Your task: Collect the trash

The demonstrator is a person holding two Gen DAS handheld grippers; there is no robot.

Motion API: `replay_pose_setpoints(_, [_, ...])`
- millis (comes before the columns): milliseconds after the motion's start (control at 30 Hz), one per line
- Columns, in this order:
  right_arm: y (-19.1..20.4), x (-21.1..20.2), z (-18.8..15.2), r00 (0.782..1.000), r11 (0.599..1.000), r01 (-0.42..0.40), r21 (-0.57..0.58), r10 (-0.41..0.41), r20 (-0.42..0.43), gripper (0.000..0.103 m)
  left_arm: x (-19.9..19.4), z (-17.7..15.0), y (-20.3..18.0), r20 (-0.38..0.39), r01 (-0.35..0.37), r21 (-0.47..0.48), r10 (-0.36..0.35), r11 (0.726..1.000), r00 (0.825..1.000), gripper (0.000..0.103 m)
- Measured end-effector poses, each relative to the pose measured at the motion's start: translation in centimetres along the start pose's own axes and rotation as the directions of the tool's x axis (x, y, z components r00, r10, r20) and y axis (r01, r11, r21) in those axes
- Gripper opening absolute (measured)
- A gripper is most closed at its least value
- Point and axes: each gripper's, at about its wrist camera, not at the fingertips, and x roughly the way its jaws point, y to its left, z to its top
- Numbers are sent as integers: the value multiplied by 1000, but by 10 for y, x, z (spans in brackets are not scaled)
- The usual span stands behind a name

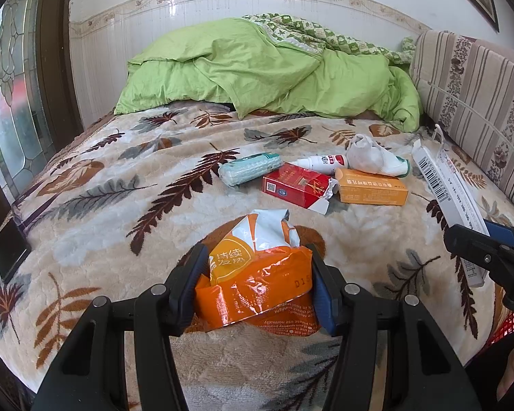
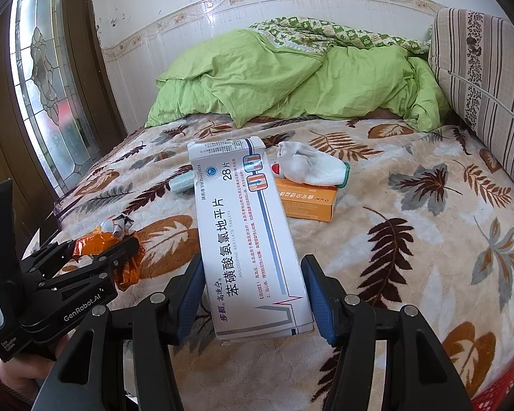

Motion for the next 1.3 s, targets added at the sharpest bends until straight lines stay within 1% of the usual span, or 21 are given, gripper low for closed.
replay_pose_setpoints(1300, [-2,-1,0,1000,1000,-5,6,5,2,60,1,-1,-3,-2,3,3,-3,1000,1000,55])
